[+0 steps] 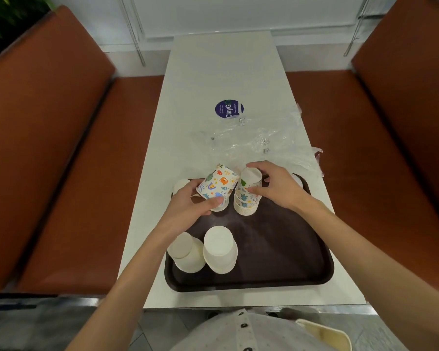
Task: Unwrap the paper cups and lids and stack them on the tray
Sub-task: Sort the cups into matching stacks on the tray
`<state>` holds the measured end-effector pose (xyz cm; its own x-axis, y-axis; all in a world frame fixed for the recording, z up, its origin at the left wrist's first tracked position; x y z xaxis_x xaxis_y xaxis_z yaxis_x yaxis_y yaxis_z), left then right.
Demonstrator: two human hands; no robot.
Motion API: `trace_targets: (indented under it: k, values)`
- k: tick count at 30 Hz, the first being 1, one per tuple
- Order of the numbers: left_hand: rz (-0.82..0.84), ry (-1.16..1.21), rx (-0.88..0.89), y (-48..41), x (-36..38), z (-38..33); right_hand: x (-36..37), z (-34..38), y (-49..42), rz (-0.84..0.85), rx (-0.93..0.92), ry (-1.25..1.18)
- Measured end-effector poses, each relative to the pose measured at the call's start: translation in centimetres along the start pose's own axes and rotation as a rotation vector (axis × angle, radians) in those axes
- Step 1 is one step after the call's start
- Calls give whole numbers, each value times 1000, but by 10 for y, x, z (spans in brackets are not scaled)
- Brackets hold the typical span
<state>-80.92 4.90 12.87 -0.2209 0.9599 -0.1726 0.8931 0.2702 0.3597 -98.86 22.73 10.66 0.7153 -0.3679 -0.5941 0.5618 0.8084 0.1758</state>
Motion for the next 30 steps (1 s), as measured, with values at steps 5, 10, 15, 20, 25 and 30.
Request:
trace_targets:
  k: [5, 10, 15, 20, 25, 30]
  values:
    - [7, -10, -1, -2, 1, -2, 9, -7, -4, 26, 6, 60]
    - [10, -13, -10, -1, 0, -2, 12, -11, -8, 56, 19, 67]
    - [8, -71, -27, -2, 2, -2, 17, -14, -7, 79, 18, 91]
    - [-127, -356, 126, 1, 4, -11, 5, 8, 4, -7, -25, 88]
    - [-175, -486, 338, 2, 9, -23, -10, 55, 14, -112, -37, -355]
    - [-126, -571, 424, 3, 16, -30, -12, 71, 17, 40, -49, -433]
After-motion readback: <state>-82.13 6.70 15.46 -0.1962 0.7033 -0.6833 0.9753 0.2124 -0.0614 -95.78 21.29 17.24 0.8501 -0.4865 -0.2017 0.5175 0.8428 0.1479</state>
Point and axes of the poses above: each hand's wrist, its own y-axis away from the middle knuckle, its own x-axis out of the palm, z = x × y, the point moved 2 cm from there along -y, towards the middle knuckle, and after that the axes turned 11 degrees about z, right-handed, at the moved point
